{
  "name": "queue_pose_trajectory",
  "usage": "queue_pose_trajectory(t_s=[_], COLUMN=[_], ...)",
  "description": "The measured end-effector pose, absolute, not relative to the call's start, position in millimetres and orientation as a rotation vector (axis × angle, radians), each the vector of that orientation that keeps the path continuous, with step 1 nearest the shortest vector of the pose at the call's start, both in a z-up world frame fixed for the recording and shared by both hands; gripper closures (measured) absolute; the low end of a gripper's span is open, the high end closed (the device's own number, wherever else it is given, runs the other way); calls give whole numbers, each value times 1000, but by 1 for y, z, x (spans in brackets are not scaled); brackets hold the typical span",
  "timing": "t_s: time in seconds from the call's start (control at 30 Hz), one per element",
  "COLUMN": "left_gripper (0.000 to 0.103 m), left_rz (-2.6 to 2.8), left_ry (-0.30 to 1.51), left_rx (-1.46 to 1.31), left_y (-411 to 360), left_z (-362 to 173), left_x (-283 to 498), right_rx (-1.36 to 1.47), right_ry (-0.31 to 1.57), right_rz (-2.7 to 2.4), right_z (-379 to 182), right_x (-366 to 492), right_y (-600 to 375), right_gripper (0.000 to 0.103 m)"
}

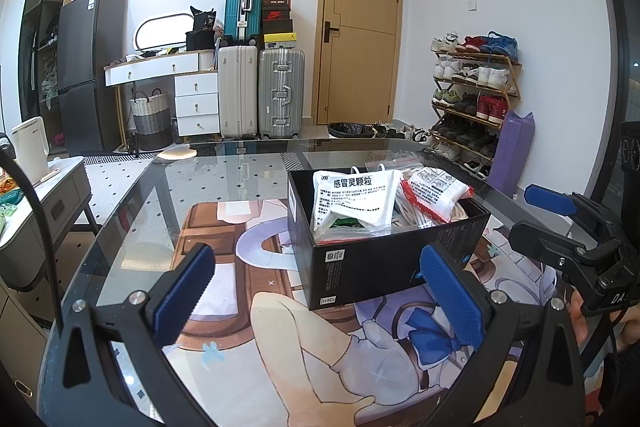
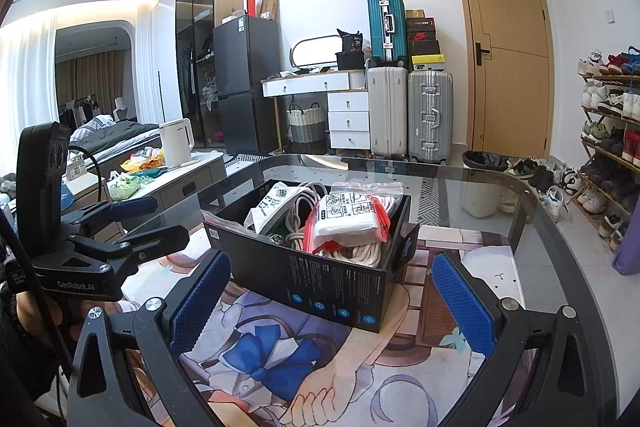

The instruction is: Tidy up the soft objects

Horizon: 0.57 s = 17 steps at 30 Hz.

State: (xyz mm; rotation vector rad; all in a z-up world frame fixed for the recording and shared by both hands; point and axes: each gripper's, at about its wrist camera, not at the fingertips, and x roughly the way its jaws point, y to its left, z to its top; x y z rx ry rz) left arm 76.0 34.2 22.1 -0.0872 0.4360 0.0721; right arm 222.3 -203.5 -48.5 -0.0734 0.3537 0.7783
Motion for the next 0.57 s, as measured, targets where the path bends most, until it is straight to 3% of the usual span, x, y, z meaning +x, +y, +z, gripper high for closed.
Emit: queue_pose_trajectory(t_s=[0.57], left_gripper=[0], left_rz=[71], left_ry=[433], left_rx=[-89], left_y=[35], left_z=[21], left_x=[75], right_rx=[-73], right_ry=[355], right_rz=[778], right_z=[-48], right_x=[222], right_y=[-203], right_gripper=[0])
